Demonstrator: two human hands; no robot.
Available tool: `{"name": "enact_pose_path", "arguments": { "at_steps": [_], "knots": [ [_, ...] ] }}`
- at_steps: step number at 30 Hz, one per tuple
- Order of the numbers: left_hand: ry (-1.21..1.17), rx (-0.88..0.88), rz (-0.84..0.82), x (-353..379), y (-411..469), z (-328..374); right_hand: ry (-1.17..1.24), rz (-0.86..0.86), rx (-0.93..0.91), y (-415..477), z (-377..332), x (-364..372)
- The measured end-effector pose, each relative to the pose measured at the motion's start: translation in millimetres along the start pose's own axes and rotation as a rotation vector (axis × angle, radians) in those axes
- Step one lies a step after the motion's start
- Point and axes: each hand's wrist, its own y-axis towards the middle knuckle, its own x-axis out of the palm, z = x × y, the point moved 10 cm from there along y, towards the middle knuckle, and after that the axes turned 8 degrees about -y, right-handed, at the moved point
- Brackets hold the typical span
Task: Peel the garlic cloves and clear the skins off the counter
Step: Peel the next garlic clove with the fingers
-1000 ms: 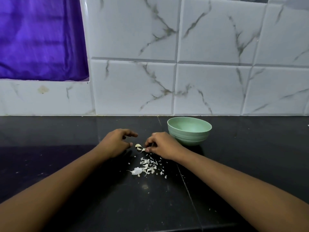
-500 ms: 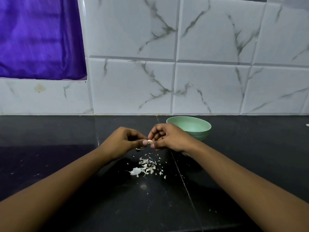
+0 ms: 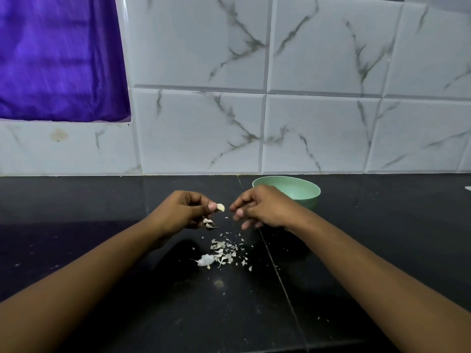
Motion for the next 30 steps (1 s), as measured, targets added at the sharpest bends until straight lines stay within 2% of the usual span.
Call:
{"name": "enact_pose_path", "arguments": {
  "at_steps": [3, 8, 9, 11, 14, 19, 22, 23, 27, 30],
  "knots": [
    [-0.056, -0.089, 0.005, -2.9, 0.2, -10.0, 0.061, -0.029, -0.006, -7.6, -4.4, -3.4],
    [-0.046, -0.119, 0.0, -1.8, 0.6, -12.6, -0.064, 0.142, -0.022, -8.1, -10.8, -17.7],
    [-0.037, -0.123, -0.009, -0.9, 0.9, -13.2, -0.036, 0.124, -0.032, -7.5, -11.6, -14.1],
    [-0.016, -0.132, -0.024, 0.9, 0.8, -14.8, 0.056, -0.022, -0.031, -8.5, -11.6, 1.8],
    [-0.007, -0.135, -0.034, 1.8, 0.4, -16.2, -0.007, -0.174, 0.017, -10.5, -2.2, 12.3],
    [-0.057, -0.158, -0.025, 1.9, 1.2, -21.0, -0.022, -0.03, -0.057, -15.1, -15.3, -7.5],
    [-0.069, -0.167, -0.029, 2.8, 1.3, -22.4, -0.154, 0.136, -0.089, -12.9, -19.1, -21.0],
    [-0.067, -0.165, -0.031, 3.1, 1.4, -22.1, -0.147, 0.114, -0.093, -12.0, -19.1, -18.2],
    [-0.057, -0.156, -0.027, 1.6, 1.5, -21.0, -0.163, -0.19, -0.016, -12.0, -2.9, 11.4],
    [-0.049, -0.156, -0.036, 1.9, 1.7, -21.1, -0.135, -0.073, -0.035, -9.8, -5.1, -5.9]
  ]
}}
